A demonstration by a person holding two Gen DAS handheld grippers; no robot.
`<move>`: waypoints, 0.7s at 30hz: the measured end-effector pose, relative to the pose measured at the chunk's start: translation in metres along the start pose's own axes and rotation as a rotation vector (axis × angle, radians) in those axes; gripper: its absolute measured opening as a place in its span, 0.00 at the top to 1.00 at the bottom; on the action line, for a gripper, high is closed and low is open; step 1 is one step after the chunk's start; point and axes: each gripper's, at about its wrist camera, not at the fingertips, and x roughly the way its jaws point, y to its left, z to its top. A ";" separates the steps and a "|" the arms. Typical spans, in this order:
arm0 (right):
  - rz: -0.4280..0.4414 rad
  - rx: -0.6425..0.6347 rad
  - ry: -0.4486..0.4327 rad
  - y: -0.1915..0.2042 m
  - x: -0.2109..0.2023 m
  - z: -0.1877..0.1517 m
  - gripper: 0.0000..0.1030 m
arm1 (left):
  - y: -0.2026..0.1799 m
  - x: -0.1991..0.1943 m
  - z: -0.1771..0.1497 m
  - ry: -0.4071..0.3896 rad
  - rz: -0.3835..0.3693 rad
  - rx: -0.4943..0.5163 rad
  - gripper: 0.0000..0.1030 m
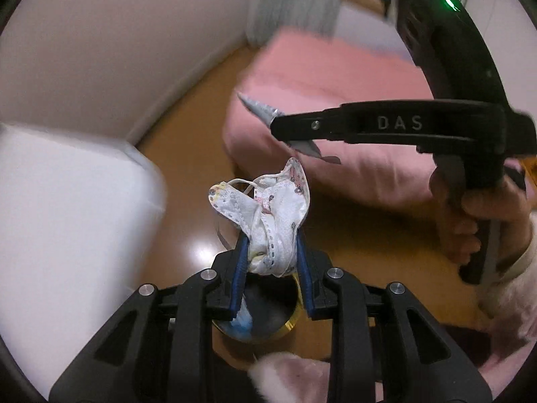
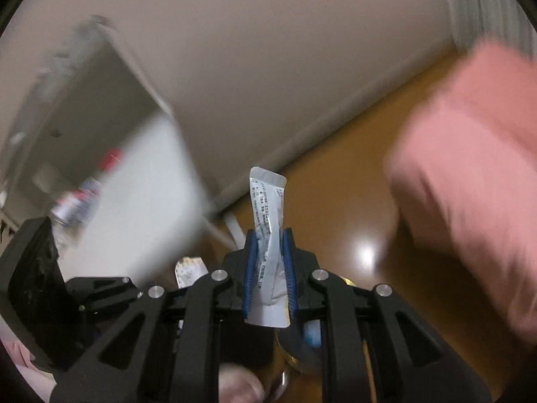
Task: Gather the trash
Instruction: 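Carry the mask and wrapper to the black bin and open both tools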
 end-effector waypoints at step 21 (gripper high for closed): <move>-0.010 0.303 0.412 -0.127 0.158 -0.105 0.12 | 0.013 0.178 -0.053 0.376 0.030 -0.116 0.13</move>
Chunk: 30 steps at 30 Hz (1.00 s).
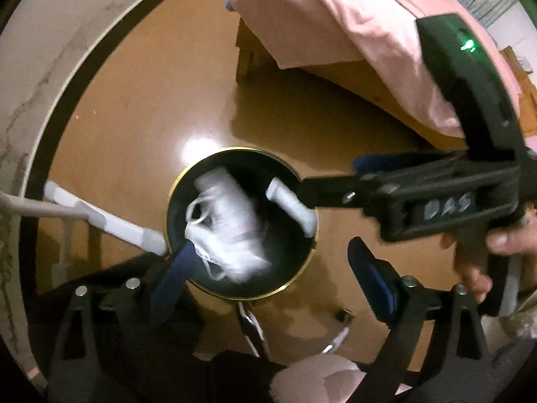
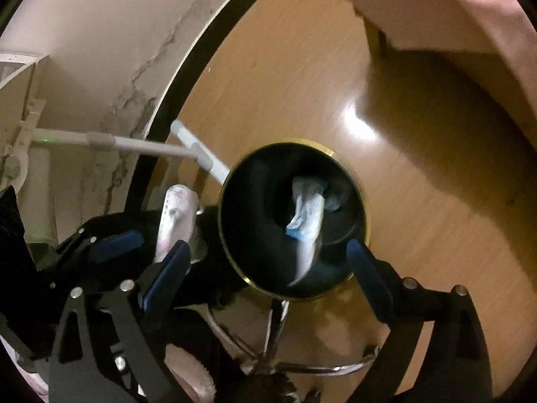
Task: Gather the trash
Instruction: 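Carry the mask and wrapper to the black bin and open both tools, then swing both open tools back over the desk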
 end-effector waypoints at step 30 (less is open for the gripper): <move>-0.077 -0.690 -0.576 0.309 -0.146 -0.023 0.07 | 0.190 -0.385 -0.232 -0.787 0.627 -0.610 0.06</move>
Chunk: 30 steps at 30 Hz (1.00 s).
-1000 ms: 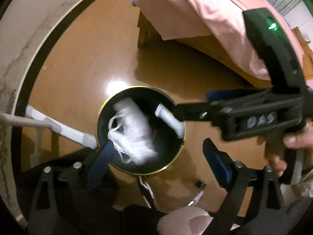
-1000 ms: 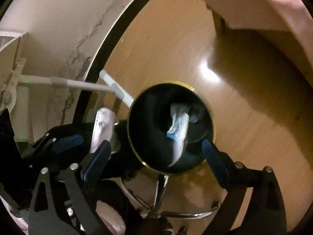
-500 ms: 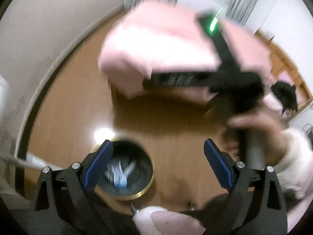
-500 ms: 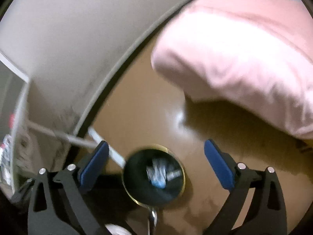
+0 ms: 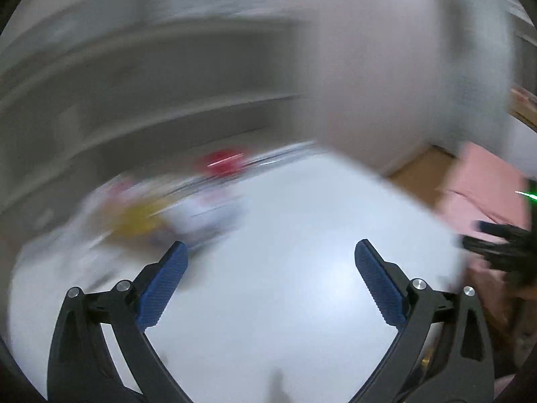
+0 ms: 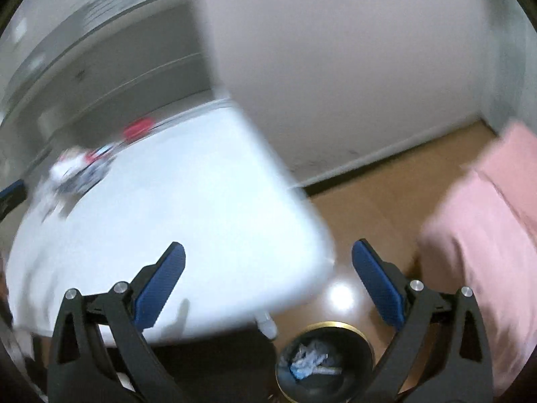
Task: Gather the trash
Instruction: 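Swing both open tools back over the desk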
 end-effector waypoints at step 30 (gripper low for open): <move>0.285 -0.119 0.158 0.191 0.099 0.053 0.07 | 0.162 0.100 -0.004 0.231 -0.255 -0.208 0.34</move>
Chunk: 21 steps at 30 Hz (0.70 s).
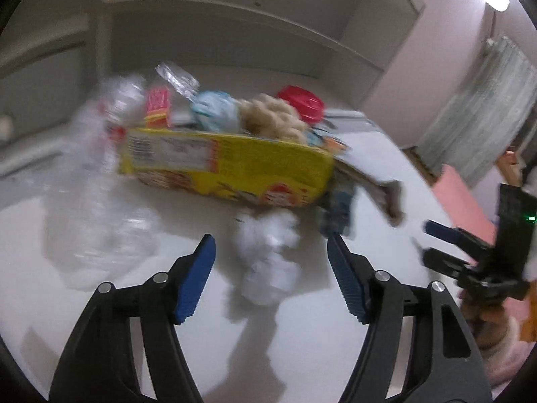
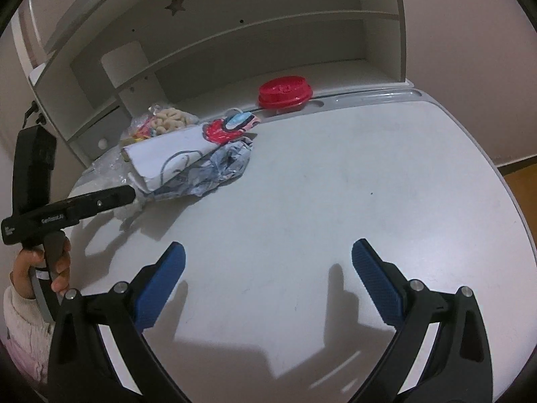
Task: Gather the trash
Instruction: 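Swing both open tools back over the desk, then grasp the crumpled white plastic bag with the left tool while the right tool grasps the rolled drawing paper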
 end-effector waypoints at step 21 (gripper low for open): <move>0.022 -0.115 -0.075 0.086 0.047 0.068 0.29 | -0.008 0.000 -0.015 0.001 0.139 0.062 0.64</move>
